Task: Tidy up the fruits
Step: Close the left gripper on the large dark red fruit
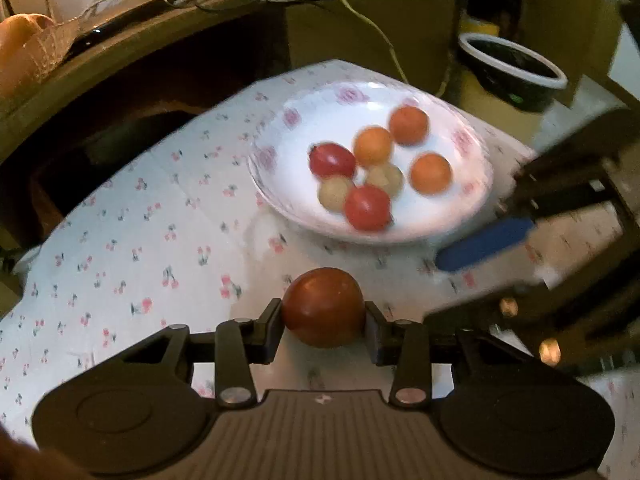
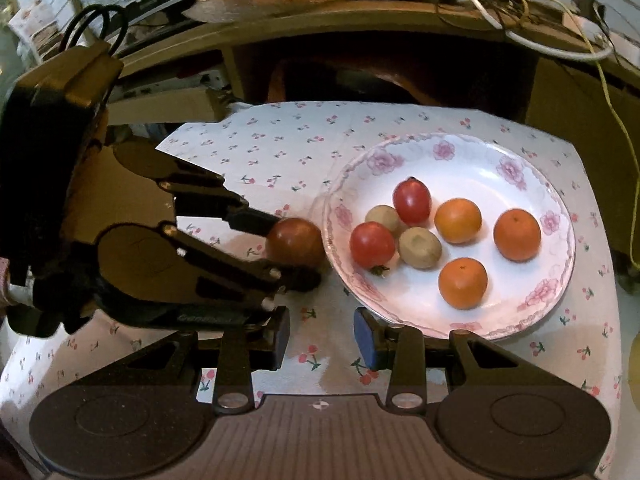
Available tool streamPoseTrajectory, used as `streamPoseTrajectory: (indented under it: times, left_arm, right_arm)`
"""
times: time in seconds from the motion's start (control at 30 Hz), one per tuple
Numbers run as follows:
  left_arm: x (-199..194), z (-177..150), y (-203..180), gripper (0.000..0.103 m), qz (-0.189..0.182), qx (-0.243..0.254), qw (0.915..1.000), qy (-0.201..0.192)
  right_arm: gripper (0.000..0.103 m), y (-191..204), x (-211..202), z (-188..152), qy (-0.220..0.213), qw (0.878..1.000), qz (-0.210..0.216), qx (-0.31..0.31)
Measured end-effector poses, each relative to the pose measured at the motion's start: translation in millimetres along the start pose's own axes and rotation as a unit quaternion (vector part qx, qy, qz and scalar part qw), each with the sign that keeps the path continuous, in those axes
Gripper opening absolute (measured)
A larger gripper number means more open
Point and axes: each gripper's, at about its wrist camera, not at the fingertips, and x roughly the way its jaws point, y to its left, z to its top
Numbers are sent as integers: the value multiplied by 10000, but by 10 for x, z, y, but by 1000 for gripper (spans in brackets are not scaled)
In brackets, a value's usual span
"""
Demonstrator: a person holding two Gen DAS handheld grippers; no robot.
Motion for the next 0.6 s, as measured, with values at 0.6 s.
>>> streamPoseTrajectory:
  times: [0.6]
  left_arm:
    - [-166,-240,-109,46,-188,314,9993,96]
  right_arm:
    - [38,26,49,52,223,9903,1192,674]
